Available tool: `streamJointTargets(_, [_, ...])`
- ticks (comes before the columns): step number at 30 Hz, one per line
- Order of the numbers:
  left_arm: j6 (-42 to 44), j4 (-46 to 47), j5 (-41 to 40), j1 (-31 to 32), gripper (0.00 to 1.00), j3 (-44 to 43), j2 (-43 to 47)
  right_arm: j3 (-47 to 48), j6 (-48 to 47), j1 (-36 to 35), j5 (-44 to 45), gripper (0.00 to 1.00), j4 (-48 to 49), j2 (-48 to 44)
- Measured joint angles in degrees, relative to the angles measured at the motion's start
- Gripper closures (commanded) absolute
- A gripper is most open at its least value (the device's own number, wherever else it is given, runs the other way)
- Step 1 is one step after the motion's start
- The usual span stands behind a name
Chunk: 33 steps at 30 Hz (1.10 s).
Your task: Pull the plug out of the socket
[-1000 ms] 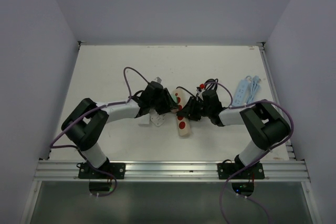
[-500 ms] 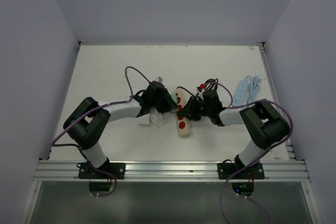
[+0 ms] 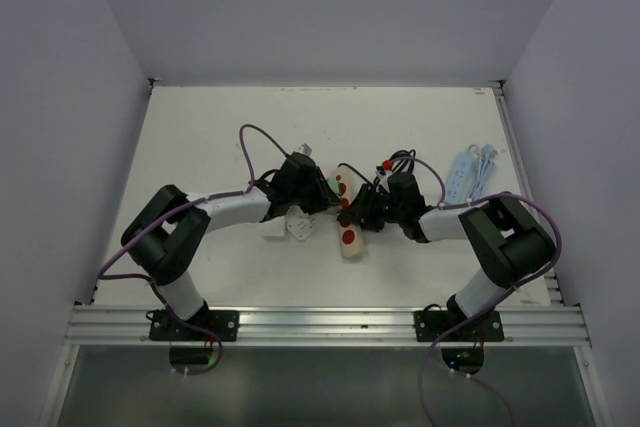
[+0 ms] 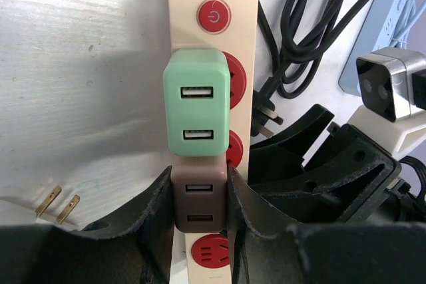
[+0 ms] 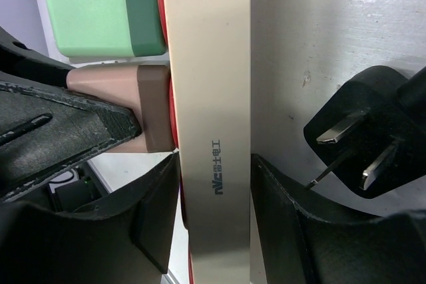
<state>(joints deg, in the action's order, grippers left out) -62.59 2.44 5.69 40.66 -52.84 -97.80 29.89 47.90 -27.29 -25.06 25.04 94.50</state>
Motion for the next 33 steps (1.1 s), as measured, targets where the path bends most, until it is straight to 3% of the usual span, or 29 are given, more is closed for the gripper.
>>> streamJointTargets(4, [0.02, -0.39, 0.02, 0.02, 1.0, -0.76, 0.0, 0.26, -0.33, -0.2, -0.02, 0.49, -0.22, 0.52])
streamJointTargets(7, [0.09, -0.5, 0.07, 0.07, 1.0, -0.85, -0.02, 0.66, -0.59, -0.39, -0.15, 0.66, -0.24, 1.38])
streamJointTargets(8, [0.13, -0.83, -0.17, 0.17, 1.0, -0.83, -0.04, 0.81, -0.83, -0.52, -0.52, 0.85, 0.11, 1.99])
streamJointTargets(10, [0.15, -0.94, -0.37, 0.11, 1.0, -0.83, -0.07, 1.01, -1.29, -0.55, -0.94, 1.0, 0.24, 2.34])
streamJointTargets(33, [-0.83, -1.22, 5.73, -4.87, 1.0, 4.98, 4.76, 2.78, 0.46, -3.52, -1.6, 1.0, 1.36, 5.05])
